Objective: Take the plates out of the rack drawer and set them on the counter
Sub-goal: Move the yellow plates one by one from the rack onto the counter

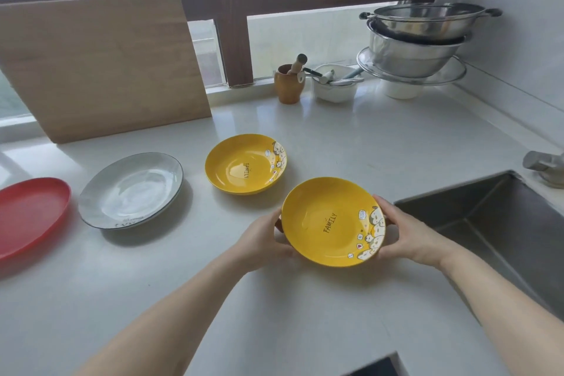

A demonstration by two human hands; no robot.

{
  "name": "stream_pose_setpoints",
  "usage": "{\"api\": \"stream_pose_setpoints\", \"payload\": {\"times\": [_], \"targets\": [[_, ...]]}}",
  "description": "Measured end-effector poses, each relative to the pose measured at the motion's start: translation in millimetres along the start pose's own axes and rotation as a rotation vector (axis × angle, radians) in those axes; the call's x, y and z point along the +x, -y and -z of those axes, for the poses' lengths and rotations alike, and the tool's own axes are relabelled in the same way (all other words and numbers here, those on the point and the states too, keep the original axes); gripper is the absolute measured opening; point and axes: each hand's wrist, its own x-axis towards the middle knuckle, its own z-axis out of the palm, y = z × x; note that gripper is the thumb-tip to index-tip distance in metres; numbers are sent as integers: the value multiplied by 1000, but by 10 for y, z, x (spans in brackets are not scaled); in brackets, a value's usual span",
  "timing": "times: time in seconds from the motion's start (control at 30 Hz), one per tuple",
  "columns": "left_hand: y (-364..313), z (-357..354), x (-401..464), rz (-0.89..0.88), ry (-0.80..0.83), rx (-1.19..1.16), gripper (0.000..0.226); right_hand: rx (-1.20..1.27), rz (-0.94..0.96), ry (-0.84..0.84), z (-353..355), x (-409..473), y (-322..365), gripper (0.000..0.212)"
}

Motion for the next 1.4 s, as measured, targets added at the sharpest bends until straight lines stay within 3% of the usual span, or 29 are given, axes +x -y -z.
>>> {"api": "stream_pose_setpoints", "payload": {"times": [0.1, 0.27, 0.67, 0.8, 0.97, 1.13, 1.4], "targets": [[-42, -40, 220, 23, -86, 9, 55, 5, 6, -58, 99, 158, -33, 100], [-127, -115, 499, 57, -228, 6, 42, 55, 14, -186, 153, 403, -96, 98], [-233, -152, 677, 100, -286, -3, 43, 82, -12, -352, 3, 633, -36, 99], [-263, -158, 477, 95, -238, -2, 61, 114, -47, -393, -134, 470, 13, 103], [-266, -124, -59, 86, -178, 18, 81, 81, -56, -447, -535, 8, 202, 107], [-192, -81, -1035, 32, -212, 25, 89, 90, 75, -426, -1216, -806, 425, 106], [365, -249, -3137, -29, -132, 199, 85, -75, 194, -31, -2597, -2184, 378, 102]]}}
